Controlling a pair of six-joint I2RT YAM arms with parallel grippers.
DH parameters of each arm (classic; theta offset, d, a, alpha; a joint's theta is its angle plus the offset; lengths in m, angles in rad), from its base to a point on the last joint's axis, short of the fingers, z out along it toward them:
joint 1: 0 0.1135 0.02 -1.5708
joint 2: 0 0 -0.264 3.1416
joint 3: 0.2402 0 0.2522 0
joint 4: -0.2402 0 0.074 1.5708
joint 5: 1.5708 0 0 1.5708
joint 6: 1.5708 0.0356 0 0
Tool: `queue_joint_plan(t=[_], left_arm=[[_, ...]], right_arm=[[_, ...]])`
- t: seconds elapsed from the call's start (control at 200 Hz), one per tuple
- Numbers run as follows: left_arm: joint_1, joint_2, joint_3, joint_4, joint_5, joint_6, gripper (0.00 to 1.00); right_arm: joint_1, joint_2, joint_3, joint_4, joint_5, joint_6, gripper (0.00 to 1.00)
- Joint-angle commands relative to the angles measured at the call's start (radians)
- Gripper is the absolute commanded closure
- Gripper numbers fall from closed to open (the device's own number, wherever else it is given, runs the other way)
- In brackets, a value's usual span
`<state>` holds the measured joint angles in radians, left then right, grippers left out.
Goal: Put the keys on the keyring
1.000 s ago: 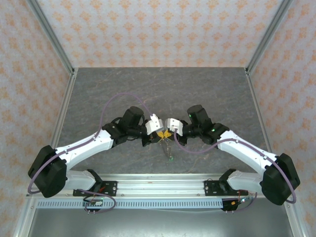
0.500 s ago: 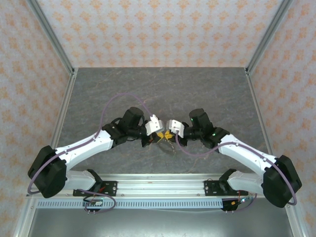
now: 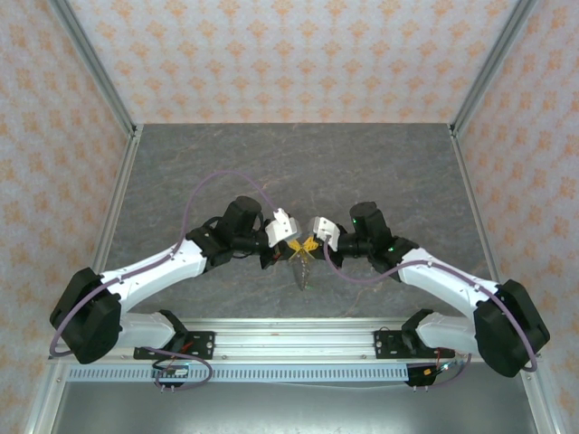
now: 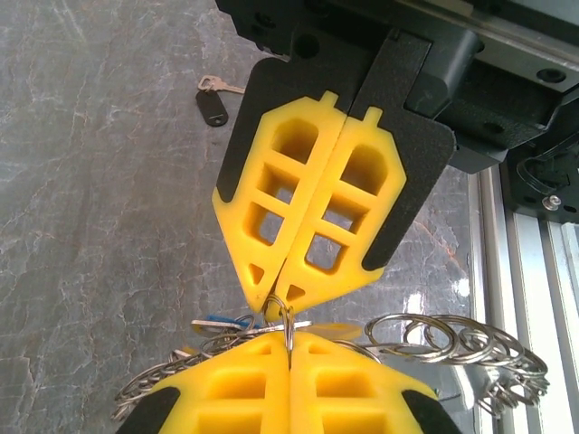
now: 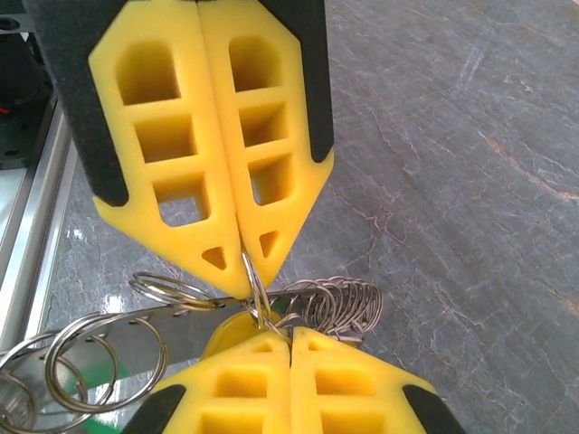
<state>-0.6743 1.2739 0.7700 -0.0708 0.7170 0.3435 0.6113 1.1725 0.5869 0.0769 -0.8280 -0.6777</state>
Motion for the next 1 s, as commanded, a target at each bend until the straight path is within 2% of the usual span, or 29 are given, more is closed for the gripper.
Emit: queue_joint_plan(t=[0.0, 0.205, 0.39, 0.45, 0.485, 0.616, 0.801, 0.996], left_arm=[[-0.004, -0.033, -0.008, 0.096, 0.014, -0.024, 1.00], [-0.004, -0.029, -0.010, 0.118, 0.018, -0.033, 1.00], [-0.005, -0.016, -0.011, 0.127, 0.017, -0.040, 1.00], [-0.005, -0.012, -0.011, 0.126, 0.014, -0.039, 1.00], [-0.005, -0.012, -0.010, 0.123, 0.011, -0.037, 1.00], [-0.005, -0.017, -0.004, 0.090, 0.003, -0.018, 1.00], [-0.005, -0.022, 0.003, 0.047, -0.001, 0.007, 1.00], [-0.005, -0.029, -0.003, 0.049, 0.005, 0.002, 1.00]], right_arm=[[-0.005, 0.038, -0.030, 0.067, -0.002, 0.046, 1.00], [-0.005, 0.076, -0.096, 0.215, -0.001, 0.185, 1.00], [-0.005, 0.086, -0.089, 0.248, 0.045, 0.302, 1.00], [-0.005, 0.080, -0.084, 0.233, 0.046, 0.283, 1.00], [-0.005, 0.072, -0.087, 0.233, 0.051, 0.263, 0.94], [-0.005, 0.017, -0.095, 0.203, 0.093, 0.193, 0.86], [-0.005, -0.101, -0.041, 0.041, 0.067, 0.058, 0.85], [-0.005, -0.125, 0.009, -0.068, 0.018, -0.033, 0.82]])
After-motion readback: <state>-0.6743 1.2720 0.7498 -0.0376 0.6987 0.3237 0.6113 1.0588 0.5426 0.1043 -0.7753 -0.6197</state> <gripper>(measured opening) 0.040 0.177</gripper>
